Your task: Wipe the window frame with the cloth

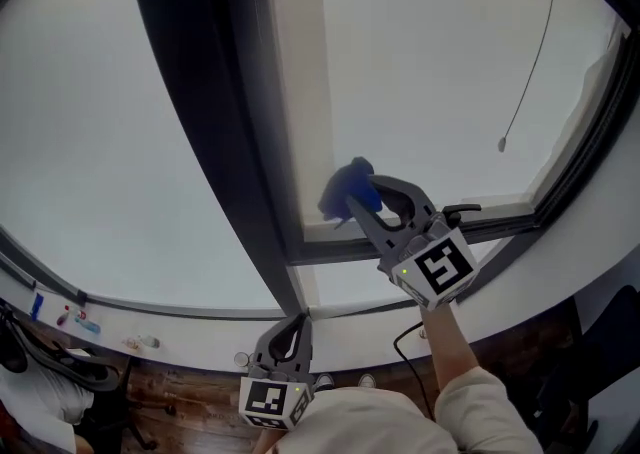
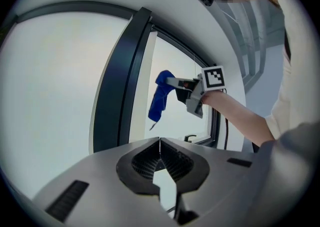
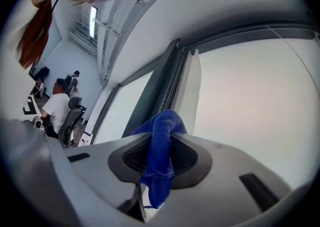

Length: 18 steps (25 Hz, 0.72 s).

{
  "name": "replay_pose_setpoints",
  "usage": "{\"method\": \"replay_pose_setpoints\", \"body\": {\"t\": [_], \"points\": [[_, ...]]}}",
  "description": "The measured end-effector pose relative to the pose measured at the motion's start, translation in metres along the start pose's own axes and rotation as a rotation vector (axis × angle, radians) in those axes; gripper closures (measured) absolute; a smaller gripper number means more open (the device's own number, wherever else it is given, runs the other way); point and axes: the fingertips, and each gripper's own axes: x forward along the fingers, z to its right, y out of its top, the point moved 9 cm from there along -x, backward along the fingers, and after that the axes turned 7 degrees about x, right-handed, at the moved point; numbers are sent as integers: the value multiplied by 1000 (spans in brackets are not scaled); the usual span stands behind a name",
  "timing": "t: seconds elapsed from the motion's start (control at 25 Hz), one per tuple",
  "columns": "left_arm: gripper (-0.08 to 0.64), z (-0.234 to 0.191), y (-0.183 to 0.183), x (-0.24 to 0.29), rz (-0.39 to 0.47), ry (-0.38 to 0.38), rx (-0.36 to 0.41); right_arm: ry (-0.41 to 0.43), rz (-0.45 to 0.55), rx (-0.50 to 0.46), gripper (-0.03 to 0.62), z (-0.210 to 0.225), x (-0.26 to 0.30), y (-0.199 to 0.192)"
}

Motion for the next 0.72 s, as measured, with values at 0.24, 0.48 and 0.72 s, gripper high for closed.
{"method": "replay_pose_setpoints", "body": {"t": [0.24, 0.48, 0.72], "points": [[551, -21, 1, 0, 5, -3, 1, -3, 71, -76, 500, 31, 65, 61], [551, -34, -4, -4, -13, -3, -17, -22, 129, -139, 500, 52, 105, 122], [551, -46, -8, -7, -19, 14, -34, 6, 196, -162, 500, 61, 127, 173]]}}
